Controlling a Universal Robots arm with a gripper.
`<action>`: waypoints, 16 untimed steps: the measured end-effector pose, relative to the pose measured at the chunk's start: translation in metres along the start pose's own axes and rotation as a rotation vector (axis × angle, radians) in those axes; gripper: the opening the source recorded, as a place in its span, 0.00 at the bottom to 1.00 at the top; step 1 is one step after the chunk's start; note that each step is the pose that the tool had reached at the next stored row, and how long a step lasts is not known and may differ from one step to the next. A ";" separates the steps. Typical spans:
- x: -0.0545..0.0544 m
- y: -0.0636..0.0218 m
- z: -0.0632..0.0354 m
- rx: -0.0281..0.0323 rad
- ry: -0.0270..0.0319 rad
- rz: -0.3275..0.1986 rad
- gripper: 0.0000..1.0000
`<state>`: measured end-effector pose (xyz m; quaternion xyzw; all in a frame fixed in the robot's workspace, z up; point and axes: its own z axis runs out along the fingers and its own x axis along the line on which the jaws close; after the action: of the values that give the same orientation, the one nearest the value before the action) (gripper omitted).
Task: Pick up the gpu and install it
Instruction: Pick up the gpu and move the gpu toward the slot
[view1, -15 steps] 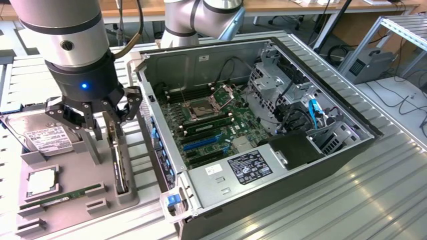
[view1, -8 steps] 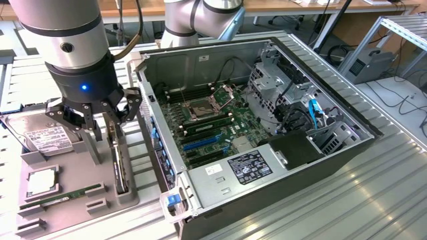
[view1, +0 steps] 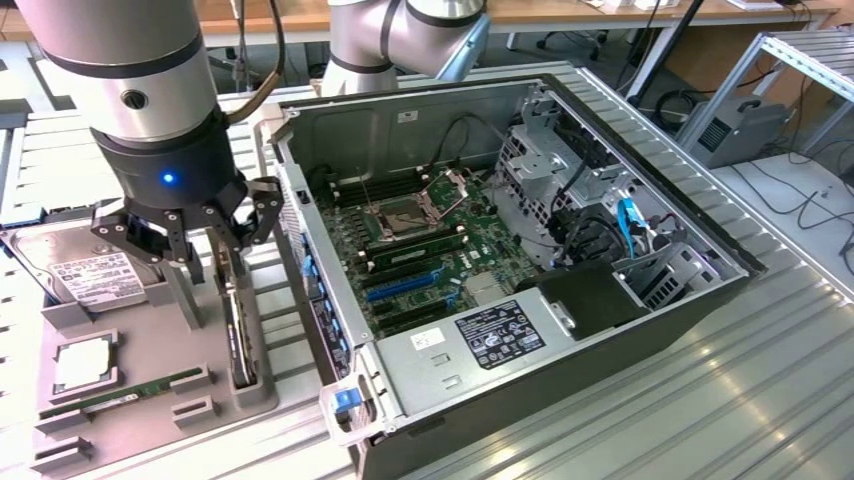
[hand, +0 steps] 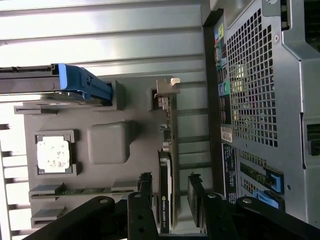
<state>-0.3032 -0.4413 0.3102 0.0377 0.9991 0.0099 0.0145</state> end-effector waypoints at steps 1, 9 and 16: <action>0.000 0.0000 0.0003 0.0000 0.0000 0.000 0.42; 0.002 -0.0001 0.0025 0.0000 0.0001 0.000 0.42; 0.002 -0.0002 0.0041 0.0000 0.0001 0.000 0.42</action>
<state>-0.3052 -0.4412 0.3060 0.0377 0.9991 0.0098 0.0145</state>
